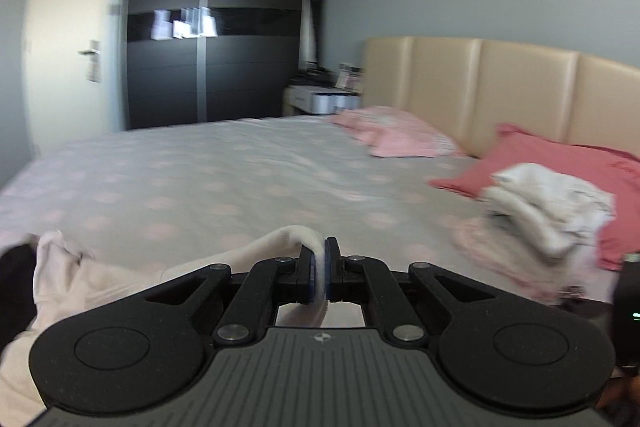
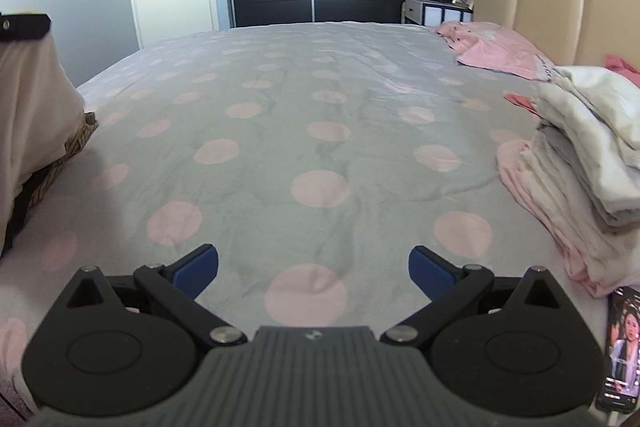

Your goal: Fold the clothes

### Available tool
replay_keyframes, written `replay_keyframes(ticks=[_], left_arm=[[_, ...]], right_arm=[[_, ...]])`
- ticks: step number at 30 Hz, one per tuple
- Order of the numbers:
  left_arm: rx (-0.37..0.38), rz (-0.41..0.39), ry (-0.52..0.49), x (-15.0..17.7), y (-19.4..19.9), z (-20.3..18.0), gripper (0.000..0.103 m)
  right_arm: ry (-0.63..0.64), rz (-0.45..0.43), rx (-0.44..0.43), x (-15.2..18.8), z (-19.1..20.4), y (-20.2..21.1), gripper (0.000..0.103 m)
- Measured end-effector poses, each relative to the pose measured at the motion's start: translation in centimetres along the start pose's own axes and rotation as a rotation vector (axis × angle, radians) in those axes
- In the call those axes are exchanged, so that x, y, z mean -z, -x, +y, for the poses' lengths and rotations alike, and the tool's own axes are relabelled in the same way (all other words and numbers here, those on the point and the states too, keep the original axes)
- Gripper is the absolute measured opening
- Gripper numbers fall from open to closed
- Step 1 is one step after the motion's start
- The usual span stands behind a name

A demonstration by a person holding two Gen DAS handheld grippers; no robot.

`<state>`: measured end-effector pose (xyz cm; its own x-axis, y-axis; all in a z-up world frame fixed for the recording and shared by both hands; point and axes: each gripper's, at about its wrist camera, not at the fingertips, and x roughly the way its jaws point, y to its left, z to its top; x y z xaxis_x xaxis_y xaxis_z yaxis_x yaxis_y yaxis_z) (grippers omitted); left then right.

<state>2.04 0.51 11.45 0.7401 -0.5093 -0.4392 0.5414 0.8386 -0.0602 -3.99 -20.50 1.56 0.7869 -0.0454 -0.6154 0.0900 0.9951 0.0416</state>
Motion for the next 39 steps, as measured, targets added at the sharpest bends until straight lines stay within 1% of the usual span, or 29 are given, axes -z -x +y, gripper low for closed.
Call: replay_keyframes(ticks=[6, 9, 10, 11, 13, 15, 17, 21, 23, 27, 29, 32, 36, 39], left_arm=[[0.157, 0.156, -0.003, 3.9, -3.5, -7.7, 0.002], [0.236, 0.234, -0.004, 5.9, -5.2, -11.5, 0.002], [0.239, 0.262, -0.018, 6.5, -5.8, -12.2, 0.002], [0.23, 0.291, -0.03, 7.1, -6.3, -12.3, 0.002], [0.226, 0.35, -0.004, 8.2, -7.1, -11.7, 0.002], [0.216, 0.391, 0.027, 8.9, -7.4, -10.9, 0.002], [0.201, 0.415, 0.039, 9.4, -7.7, -10.5, 0.003], [0.174, 0.436, 0.036, 9.9, -8.3, -10.3, 0.005], [0.161, 0.444, 0.018, 10.0, -8.6, -10.5, 0.013], [0.162, 0.463, 0.004, 10.3, -8.9, -10.8, 0.023], [0.173, 0.469, 0.015, 10.2, -9.0, -10.8, 0.033], [0.175, 0.472, 0.018, 10.2, -9.0, -10.7, 0.043], [0.188, 0.487, 0.017, 10.3, -9.0, -10.6, 0.046], [0.197, 0.503, 0.007, 10.2, -8.7, -10.5, 0.052]], right_arm=[[-0.107, 0.059, 0.023, 0.7, -4.8, 0.6, 0.102], [-0.127, 0.093, 0.037, 1.3, -6.4, 0.4, 0.102], [-0.11, 0.112, 0.05, 1.5, -6.6, 0.1, 0.102], [-0.067, 0.133, 0.069, 2.0, -6.5, -0.3, 0.102], [-0.023, 0.166, 0.065, 3.0, -6.5, -1.0, 0.102], [-0.023, 0.186, 0.055, 3.4, -6.7, -1.5, 0.102], [-0.035, 0.198, 0.048, 3.6, -7.0, -1.9, 0.102], [-0.061, 0.222, 0.033, 4.0, -7.5, -2.8, 0.102], [-0.066, 0.224, 0.028, 4.1, -7.4, -3.0, 0.102], [-0.066, 0.225, 0.029, 4.0, -7.4, -3.7, 0.102], [-0.078, 0.228, 0.04, 4.1, -7.6, -4.0, 0.102], [-0.102, 0.226, 0.069, 4.1, -8.3, -4.2, 0.102], [-0.13, 0.209, 0.087, 3.9, -8.8, -4.1, 0.102], [-0.127, 0.206, 0.087, 3.9, -8.8, -4.1, 0.102]])
